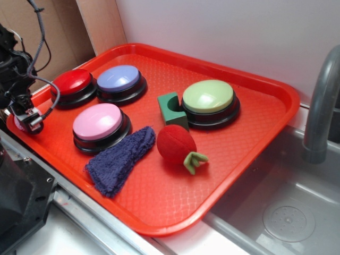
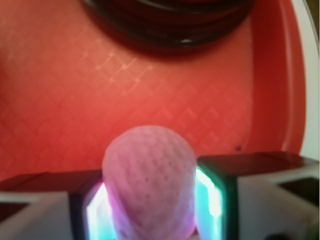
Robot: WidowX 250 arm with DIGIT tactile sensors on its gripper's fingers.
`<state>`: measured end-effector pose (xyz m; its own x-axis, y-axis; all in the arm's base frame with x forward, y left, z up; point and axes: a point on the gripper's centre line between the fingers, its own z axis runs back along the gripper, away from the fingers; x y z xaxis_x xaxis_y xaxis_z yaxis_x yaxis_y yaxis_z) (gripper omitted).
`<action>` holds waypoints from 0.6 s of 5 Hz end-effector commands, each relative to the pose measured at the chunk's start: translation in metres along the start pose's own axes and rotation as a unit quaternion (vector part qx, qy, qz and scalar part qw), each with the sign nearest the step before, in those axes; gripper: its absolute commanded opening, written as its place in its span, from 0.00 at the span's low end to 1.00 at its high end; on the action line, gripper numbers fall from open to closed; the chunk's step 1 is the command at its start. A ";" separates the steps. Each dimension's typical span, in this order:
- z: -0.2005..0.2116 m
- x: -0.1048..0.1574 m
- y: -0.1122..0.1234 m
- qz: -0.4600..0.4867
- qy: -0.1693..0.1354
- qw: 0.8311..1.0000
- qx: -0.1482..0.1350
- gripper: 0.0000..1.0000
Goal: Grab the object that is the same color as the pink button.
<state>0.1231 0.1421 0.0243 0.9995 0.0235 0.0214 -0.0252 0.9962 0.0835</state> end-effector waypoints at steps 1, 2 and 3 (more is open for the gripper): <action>0.058 0.021 -0.003 0.107 0.002 0.994 -0.015 0.00; 0.103 0.044 -0.029 0.125 -0.005 0.992 -0.026 0.00; 0.137 0.057 -0.056 0.124 -0.018 0.991 -0.035 0.00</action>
<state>0.1727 0.0711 0.1424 0.9611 0.2758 0.0169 -0.2757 0.9612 -0.0114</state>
